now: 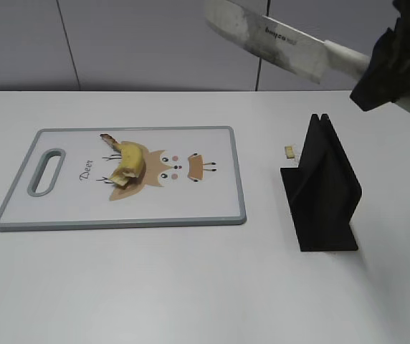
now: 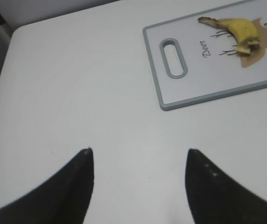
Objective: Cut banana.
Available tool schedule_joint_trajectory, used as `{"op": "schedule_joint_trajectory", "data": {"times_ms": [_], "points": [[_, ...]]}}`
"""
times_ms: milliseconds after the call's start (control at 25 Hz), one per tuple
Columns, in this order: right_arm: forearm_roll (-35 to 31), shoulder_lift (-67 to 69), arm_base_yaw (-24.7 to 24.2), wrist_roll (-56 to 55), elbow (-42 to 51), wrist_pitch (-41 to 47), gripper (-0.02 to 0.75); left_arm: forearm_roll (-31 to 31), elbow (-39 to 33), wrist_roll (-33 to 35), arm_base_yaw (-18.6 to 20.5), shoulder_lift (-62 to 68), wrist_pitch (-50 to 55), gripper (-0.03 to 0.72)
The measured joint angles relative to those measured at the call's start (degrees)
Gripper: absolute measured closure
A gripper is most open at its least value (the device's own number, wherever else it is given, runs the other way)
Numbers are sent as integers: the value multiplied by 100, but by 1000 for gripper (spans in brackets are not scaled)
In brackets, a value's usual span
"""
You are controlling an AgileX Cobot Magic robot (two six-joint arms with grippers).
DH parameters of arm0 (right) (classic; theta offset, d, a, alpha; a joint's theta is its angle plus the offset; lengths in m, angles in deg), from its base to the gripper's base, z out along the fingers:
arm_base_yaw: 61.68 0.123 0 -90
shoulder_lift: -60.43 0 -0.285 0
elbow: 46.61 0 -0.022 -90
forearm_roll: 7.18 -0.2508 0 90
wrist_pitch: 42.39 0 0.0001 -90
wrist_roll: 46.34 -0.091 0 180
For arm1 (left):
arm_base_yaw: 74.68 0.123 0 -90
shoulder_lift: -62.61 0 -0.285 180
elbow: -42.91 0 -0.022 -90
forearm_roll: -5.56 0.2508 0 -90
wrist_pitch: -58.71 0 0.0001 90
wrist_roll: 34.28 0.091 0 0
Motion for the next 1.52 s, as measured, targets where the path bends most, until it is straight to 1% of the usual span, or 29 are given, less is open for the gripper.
{"op": "schedule_joint_trajectory", "data": {"times_ms": [160, 280, 400, 560, 680, 840, 920, 1080, 1200, 1360, 1520], "points": [[-47, 392, 0, 792, -373, 126, 570, -520, 360, 808, 0, 1122, -305, 97], [-188, 808, 0, 1492, -800, 318, 570, -1037, 787, 1663, 0, 1953, -434, 97], [-325, 1227, 0, 2256, -1275, 439, 570, -1384, 1346, 2562, 0, 2863, -433, 97], [-456, 1827, 0, 3024, -1929, 564, 570, -1753, 2335, 3589, 0, 4012, -88, 97], [-810, 2295, 0, 3548, -2371, 627, 570, -2058, 3103, 4305, 0, 4968, 234, 108], [-1290, 2930, 0, 3864, -2932, 728, 570, -2338, 3943, 5349, 0, 5962, 482, 141], [-1381, 3221, 33, 3910, -3209, 860, 570, -2445, 4333, 5734, 0, 6388, 639, 145], [-1414, 3689, 204, 4053, -3685, 954, 570, -2630, 4955, 6131, -68, 7049, 727, 147], [-1458, 3963, 343, 4149, -3926, 942, 570, -2629, 5241, 6219, -300, 7465, 807, 148], [-1591, 4261, 398, 4182, -4112, 910, 570, -2542, 5354, 6269, -638, 7929, 807, 149], [-1688, 4438, 398, 4260, -4186, 886, 570, -2443, 5356, 6268, -807, 8344, 736, 149]]}}
